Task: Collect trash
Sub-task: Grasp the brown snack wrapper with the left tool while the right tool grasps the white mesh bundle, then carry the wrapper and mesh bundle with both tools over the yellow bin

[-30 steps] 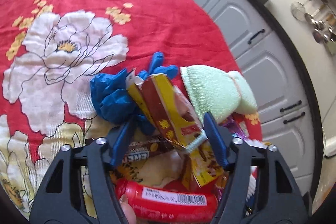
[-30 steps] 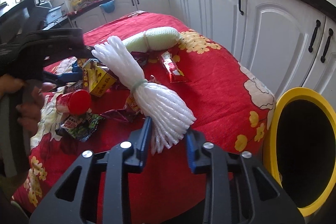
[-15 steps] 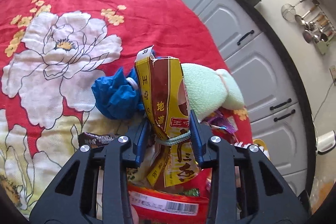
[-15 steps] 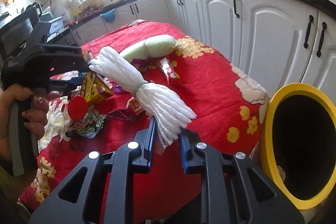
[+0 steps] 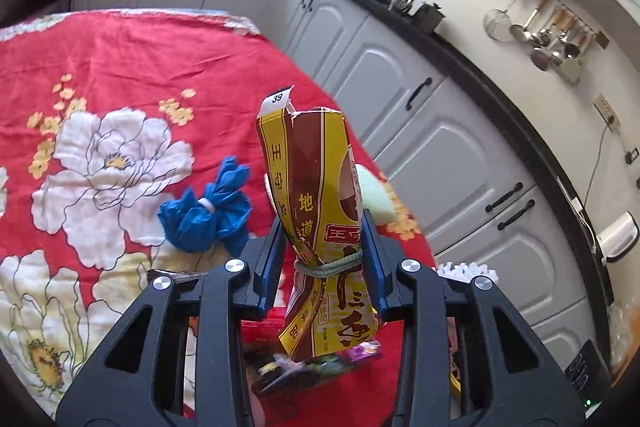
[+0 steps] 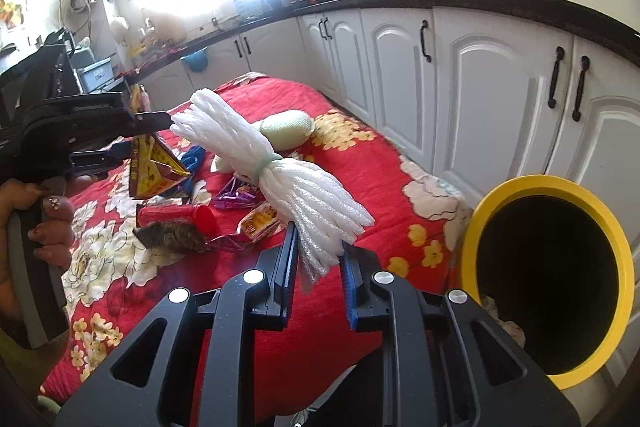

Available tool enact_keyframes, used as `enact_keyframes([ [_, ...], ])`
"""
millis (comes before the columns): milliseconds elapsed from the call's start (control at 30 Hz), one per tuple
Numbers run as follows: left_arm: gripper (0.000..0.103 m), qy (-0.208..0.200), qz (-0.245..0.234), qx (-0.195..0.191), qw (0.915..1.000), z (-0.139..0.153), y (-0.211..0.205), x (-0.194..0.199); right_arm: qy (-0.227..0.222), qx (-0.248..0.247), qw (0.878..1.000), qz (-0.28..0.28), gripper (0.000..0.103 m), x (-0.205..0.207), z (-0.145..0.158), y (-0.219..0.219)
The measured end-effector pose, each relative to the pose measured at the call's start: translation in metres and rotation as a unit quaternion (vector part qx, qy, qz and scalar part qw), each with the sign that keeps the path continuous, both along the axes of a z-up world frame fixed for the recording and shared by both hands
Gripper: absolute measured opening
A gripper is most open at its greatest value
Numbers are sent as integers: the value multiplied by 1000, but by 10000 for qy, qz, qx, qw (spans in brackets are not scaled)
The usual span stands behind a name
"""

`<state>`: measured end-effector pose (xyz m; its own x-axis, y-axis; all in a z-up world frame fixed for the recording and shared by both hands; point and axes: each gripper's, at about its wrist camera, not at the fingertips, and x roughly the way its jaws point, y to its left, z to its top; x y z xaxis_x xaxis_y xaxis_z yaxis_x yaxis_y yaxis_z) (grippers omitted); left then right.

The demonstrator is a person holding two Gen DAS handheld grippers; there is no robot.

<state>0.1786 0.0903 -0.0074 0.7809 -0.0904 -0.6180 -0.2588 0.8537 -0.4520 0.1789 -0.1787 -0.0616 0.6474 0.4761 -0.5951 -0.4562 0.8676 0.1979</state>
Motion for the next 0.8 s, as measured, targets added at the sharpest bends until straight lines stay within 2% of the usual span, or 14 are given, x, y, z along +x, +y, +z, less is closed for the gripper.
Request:
enact_keyframes([
  [467,28,-369,-526,119,9979,29,-42,-4,-141,256,9979,-578,19,-2,17,-50],
  [800,28,-453,-860,379,9945,33,-84,-1,-215,323,9946,-962,19,-1,23,-87],
])
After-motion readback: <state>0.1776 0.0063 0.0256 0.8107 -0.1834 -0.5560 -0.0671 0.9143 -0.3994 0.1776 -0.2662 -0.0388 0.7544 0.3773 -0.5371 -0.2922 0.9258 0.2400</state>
